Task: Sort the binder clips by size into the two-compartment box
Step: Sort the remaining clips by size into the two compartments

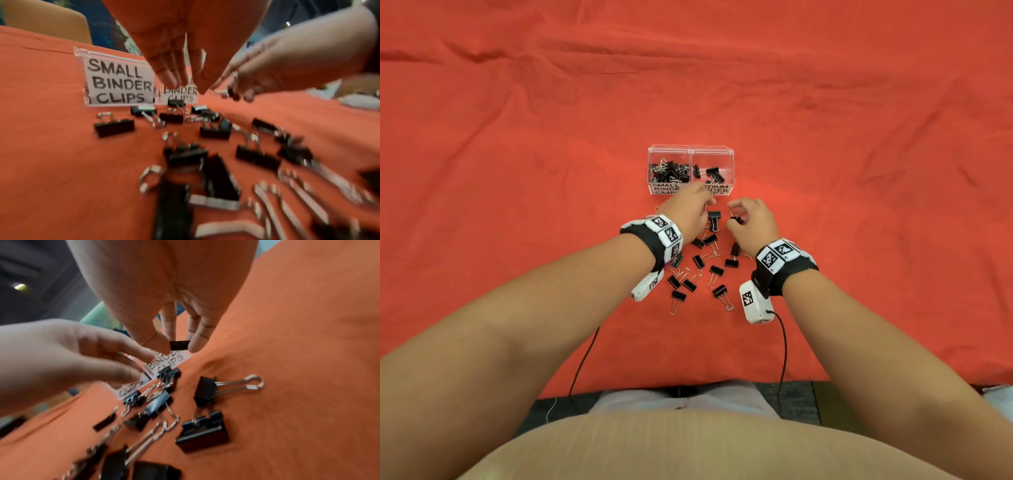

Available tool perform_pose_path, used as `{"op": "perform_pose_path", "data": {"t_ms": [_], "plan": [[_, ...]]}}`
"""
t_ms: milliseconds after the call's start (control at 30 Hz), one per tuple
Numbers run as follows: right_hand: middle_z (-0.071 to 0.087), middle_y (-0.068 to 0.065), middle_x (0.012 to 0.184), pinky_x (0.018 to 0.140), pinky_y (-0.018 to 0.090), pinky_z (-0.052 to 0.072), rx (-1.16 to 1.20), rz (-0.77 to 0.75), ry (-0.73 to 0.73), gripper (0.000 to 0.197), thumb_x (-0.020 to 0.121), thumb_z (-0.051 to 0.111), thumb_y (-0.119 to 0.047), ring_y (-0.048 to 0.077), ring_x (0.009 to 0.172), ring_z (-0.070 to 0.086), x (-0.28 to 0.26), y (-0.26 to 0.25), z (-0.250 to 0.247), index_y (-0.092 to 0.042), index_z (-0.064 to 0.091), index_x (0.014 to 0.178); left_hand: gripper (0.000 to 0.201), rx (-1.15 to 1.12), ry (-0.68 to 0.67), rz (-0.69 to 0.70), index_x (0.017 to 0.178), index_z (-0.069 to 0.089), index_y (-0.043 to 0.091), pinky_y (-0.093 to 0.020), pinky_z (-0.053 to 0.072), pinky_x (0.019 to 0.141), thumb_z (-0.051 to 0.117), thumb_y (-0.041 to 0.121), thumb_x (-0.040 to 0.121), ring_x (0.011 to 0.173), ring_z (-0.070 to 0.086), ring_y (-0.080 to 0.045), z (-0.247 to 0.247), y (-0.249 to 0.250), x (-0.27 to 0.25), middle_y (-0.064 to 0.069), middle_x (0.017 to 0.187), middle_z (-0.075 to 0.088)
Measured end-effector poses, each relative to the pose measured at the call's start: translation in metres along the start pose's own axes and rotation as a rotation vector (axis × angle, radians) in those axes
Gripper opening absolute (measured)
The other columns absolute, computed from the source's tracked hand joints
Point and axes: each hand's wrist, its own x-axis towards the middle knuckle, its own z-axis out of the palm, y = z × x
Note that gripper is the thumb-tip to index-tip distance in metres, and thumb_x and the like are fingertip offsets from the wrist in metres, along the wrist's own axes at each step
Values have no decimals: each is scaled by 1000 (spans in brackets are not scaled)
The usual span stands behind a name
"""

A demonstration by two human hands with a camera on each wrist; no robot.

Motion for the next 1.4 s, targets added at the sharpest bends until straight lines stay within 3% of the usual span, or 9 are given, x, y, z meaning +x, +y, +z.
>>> {"op": "perform_pose_path", "data": {"t_ms": [100, 233, 467, 700, 900, 1066, 1166, 1266, 1400], "plan": [[53, 8, 123, 107, 33, 32, -119, -64, -123, 44, 86, 55, -14, 24, 122, 43, 3, -8, 11, -24, 53, 128, 55, 149, -147, 19, 140, 40, 12, -41, 40, 107, 52, 1, 87, 134, 34, -25, 17, -13, -12, -5, 148, 37], [47, 9, 132, 108, 35, 30, -244, -131, -166, 55, 87, 52, -9, 28, 123, 36, 4, -13, 24, -15, 41, 140, 57, 147, -155, -7, 141, 39, 8, -42, 37, 110, 50, -4, 86, 135, 34, -26, 23, -27, -24, -7, 149, 35], [49, 8, 122, 104, 32, 36, -295, -145, -117, 35, 84, 60, -7, 26, 116, 42, 3, -15, 32, -10, 56, 118, 27, 109, -108, -25, 114, 56, 5, -44, 50, 88, 56, 4, 87, 114, 47, -27, 22, -33, -34, -11, 121, 47], [60, 6, 113, 88, 27, 49, -113, -3, -88, 18, 83, 68, -14, 18, 100, 60, 9, -23, 20, -15, 68, 101, 20, 23, -92, -56, 109, 56, 7, -40, 48, 89, 54, 13, 90, 108, 50, -26, 22, -32, -38, -10, 114, 48], [60, -6, 98, 71, 22, 52, 133, -15, 61, 17, 85, 67, -16, 9, 81, 55, 29, -55, -11, -18, 66, 102, 16, -19, 99, -70, 108, 52, 11, -40, 46, 87, 42, 16, 96, 103, 46, -23, 14, -36, -49, -5, 111, 55], [68, 0, 107, 84, 27, 52, 139, -12, 165, 22, 85, 66, -14, 9, 87, 57, 55, -73, -15, -16, 66, 107, 19, -37, 215, -151, 109, 52, 12, -35, 46, 82, 37, 14, 98, 102, 48, -21, 1, -42, -55, -4, 113, 54], [65, 0, 113, 88, 29, 51, 83, -15, 125, 30, 86, 65, -17, 12, 95, 58, 62, -77, -14, -17, 63, 115, 19, -22, 252, -241, 110, 52, 14, -32, 40, 69, 36, 15, 98, 97, 53, -22, -5, -49, -58, -4, 113, 52], [64, 3, 115, 94, 32, 50, -18, -69, 111, 27, 88, 59, -11, 16, 102, 60, 54, -78, -12, -15, 63, 115, 16, 12, 235, -282, 107, 52, 15, -33, 40, 63, 38, 15, 98, 88, 57, -24, -5, -58, -60, -3, 111, 52], [60, 8, 115, 96, 35, 50, -206, -248, -18, 26, 90, 48, -1, 21, 104, 57, 32, -70, 10, -8, 67, 106, 15, 68, 146, -265, 106, 53, 13, -42, 50, 69, 41, 13, 97, 89, 59, -30, 0, -65, -61, -7, 110, 51]]}}
